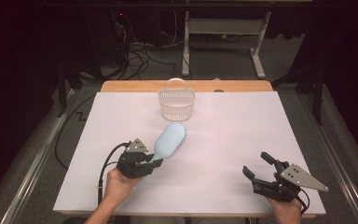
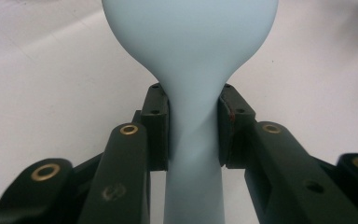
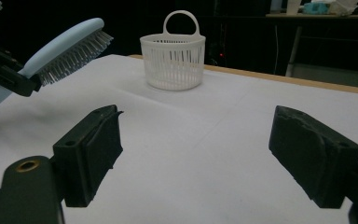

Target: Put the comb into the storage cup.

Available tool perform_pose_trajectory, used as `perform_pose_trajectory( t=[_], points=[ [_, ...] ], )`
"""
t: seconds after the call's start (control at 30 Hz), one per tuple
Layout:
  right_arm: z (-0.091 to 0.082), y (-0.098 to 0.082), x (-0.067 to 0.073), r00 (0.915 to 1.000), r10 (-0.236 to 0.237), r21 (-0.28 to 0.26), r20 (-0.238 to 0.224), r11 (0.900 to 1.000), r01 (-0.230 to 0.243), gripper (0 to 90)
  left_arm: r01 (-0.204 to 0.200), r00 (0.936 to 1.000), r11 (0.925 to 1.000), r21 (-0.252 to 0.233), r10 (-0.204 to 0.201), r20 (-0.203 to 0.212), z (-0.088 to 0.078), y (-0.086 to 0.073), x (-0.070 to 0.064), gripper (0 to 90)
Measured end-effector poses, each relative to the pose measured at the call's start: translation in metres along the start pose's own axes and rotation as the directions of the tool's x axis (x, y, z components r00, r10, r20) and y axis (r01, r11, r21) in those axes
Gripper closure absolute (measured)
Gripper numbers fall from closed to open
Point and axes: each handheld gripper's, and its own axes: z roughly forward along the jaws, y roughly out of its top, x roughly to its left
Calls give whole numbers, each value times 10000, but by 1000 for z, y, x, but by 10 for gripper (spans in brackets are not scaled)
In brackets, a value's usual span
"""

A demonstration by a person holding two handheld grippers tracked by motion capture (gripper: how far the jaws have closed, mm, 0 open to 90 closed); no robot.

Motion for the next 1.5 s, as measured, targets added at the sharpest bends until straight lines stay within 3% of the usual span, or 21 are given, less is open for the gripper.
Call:
perform_pose_trajectory(
  t=[0.67, 1.23, 1.5],
  points=[
    [31, 9, 30, 9935, -262, 111, -1110, 9996, 276, 159, -396, 9991, 9992, -91, 398, 118, 6, 3, -12, 677],
    [57, 16, 52, 9825, -299, 498, -1837, 9980, 397, 160, -708, 9971, 9974, -165, 712, 249, 10, 7, -24, 677],
    [63, 18, 57, 9806, -283, 535, -1941, 9978, 394, 161, -950, 9949, 9954, -113, 954, 331, 15, 11, -30, 677]
  ],
)
